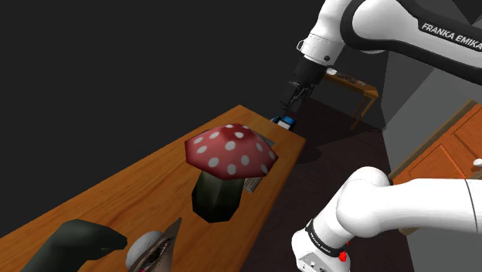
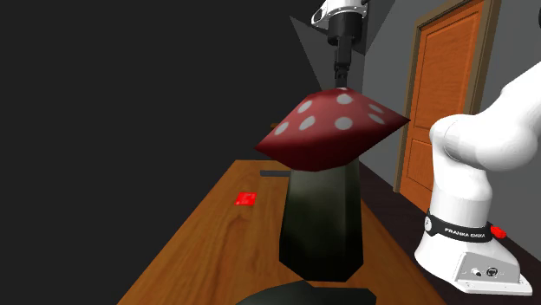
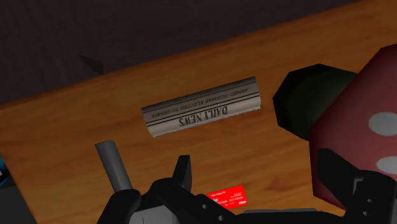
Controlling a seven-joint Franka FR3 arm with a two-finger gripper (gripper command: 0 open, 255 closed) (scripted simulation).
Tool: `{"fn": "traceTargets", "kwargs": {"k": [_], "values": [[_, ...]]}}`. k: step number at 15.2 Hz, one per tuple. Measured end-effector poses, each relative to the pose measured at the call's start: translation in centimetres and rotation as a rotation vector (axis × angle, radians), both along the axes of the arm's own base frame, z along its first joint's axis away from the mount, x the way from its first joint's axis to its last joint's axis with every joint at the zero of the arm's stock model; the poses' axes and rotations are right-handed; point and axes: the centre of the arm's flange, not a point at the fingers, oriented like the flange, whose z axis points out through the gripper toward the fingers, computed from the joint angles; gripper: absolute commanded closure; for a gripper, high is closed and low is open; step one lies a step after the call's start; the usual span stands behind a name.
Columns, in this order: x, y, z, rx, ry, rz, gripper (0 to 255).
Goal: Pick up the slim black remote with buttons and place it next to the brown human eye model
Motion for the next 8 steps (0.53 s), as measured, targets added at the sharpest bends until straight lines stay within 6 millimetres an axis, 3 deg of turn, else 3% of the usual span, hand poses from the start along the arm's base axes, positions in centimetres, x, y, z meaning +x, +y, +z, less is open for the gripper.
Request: {"fn": "traceTargets", "kwargs": {"k": [4, 8], "values": [[1.0, -1.8, -1.6, 0.001, 0.002, 0.009, 0], [3.3, -5.3, -5.2, 0.003, 0.007, 0.025, 0]]}}
